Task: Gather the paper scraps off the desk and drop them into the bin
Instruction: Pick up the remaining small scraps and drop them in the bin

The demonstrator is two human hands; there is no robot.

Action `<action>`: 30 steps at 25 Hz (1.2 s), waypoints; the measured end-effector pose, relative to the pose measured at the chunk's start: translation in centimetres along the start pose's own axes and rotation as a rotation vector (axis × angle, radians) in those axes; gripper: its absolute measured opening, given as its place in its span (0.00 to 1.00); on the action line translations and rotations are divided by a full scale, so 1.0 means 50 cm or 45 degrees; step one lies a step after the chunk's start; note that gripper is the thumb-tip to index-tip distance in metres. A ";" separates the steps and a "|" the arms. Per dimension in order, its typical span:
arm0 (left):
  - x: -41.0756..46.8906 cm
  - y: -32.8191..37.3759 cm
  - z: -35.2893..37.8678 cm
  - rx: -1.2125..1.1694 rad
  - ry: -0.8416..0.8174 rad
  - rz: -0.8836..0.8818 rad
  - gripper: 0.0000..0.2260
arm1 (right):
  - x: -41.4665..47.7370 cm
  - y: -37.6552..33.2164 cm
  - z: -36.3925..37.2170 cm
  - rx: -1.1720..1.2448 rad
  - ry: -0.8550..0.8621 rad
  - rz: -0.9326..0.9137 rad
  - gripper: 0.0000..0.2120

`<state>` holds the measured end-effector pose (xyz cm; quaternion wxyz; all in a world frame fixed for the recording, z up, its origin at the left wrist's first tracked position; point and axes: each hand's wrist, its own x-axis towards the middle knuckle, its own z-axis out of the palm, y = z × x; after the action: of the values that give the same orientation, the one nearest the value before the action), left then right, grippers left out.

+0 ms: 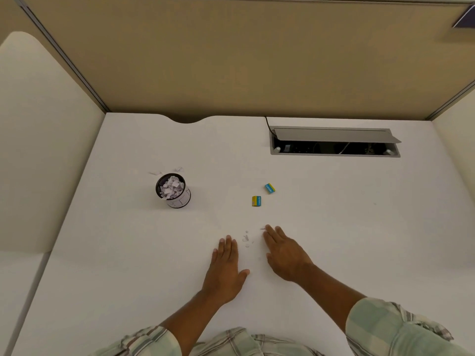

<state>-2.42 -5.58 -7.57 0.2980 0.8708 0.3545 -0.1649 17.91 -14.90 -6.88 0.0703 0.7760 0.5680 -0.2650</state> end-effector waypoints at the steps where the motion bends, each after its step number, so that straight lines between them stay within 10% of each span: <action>1: -0.002 0.010 0.008 0.006 -0.010 0.003 0.40 | -0.019 -0.013 0.016 0.017 0.015 -0.012 0.31; 6: -0.007 0.024 0.020 0.006 -0.073 0.147 0.39 | -0.069 -0.031 0.040 0.275 0.136 -0.041 0.26; 10: -0.014 0.002 -0.017 -0.394 0.168 0.108 0.29 | -0.061 0.039 -0.005 0.567 0.520 0.372 0.16; 14: -0.006 -0.022 -0.045 -0.535 0.405 -0.170 0.14 | -0.064 0.101 -0.011 0.602 0.375 0.755 0.11; 25: 0.025 0.049 -0.032 -0.627 0.061 -0.164 0.13 | -0.030 -0.082 0.019 0.596 0.202 0.347 0.15; 30: 0.021 0.020 -0.049 -0.756 0.125 -0.325 0.07 | -0.034 -0.040 -0.022 1.100 0.305 0.591 0.12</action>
<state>-0.78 -4.08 -5.79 0.4984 0.7012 0.5075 -0.0482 16.09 -15.18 -4.72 -0.2658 0.8650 0.2232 -0.3624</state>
